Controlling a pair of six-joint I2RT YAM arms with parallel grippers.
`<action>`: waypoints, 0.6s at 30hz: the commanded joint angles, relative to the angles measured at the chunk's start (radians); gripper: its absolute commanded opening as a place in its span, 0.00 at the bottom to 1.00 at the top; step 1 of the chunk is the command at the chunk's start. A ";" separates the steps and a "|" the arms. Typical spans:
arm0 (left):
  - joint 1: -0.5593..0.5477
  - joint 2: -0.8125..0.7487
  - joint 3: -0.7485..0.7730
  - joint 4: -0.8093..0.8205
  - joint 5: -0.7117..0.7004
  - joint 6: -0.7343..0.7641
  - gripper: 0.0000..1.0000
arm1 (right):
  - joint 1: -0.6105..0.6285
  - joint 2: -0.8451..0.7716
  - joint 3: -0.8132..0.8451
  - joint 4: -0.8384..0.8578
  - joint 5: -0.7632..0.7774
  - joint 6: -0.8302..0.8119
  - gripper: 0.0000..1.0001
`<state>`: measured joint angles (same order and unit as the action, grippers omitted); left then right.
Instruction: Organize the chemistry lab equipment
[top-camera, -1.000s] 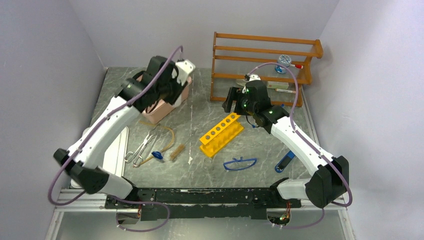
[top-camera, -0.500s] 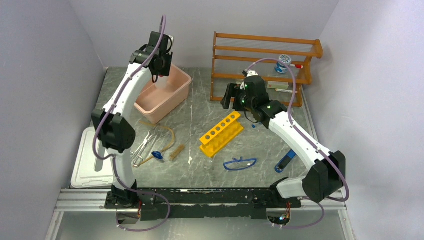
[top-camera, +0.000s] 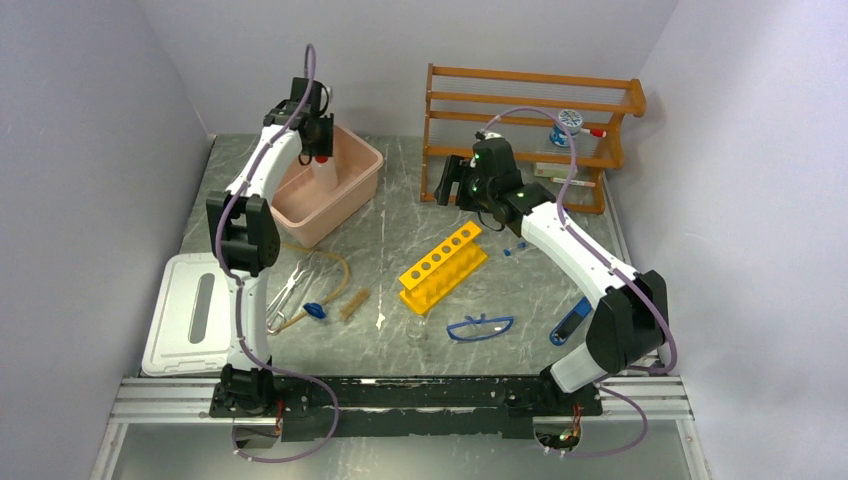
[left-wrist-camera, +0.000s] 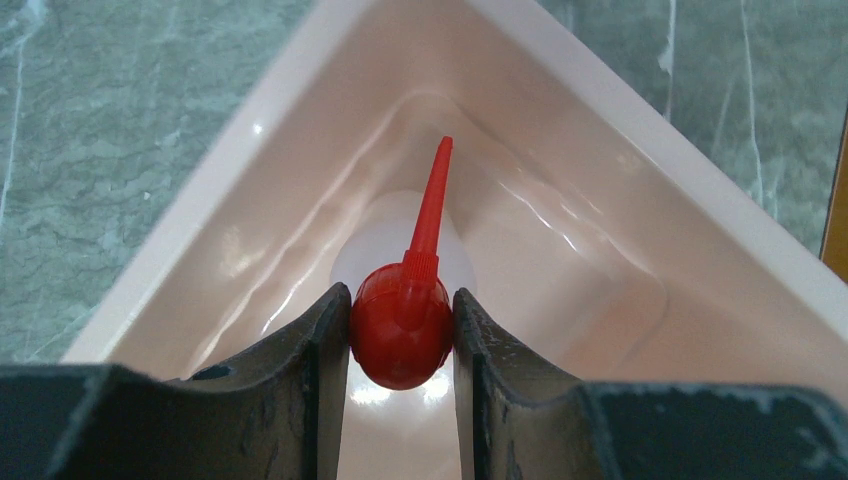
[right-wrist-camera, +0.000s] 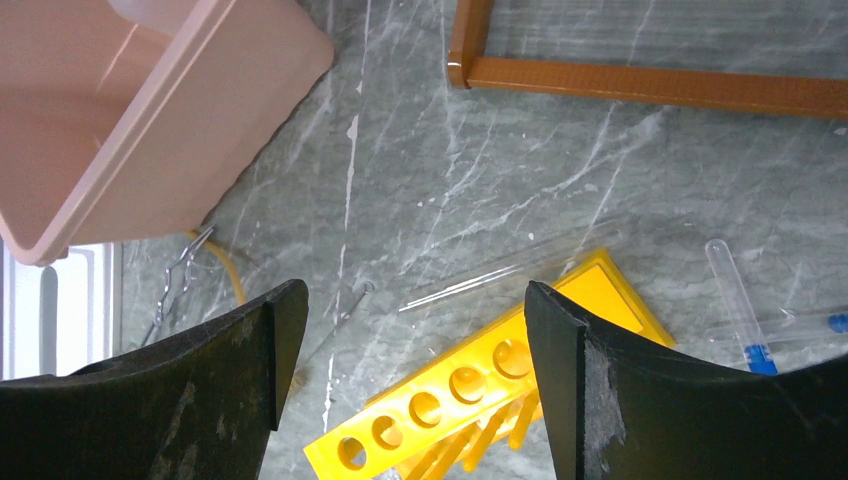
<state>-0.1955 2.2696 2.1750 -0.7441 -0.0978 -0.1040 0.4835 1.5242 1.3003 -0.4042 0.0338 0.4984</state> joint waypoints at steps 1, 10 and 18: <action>0.010 0.050 0.062 0.069 0.042 -0.047 0.05 | -0.004 0.019 0.043 -0.005 0.022 0.026 0.83; 0.011 0.081 0.065 0.118 0.077 -0.110 0.24 | -0.003 0.001 0.014 0.018 0.042 0.015 0.83; 0.017 0.012 0.052 0.147 0.145 -0.127 0.69 | -0.003 0.011 0.026 0.026 0.036 -0.001 0.83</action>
<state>-0.1799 2.3203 2.2173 -0.6472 -0.0448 -0.2039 0.4835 1.5383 1.3144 -0.4076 0.0605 0.5125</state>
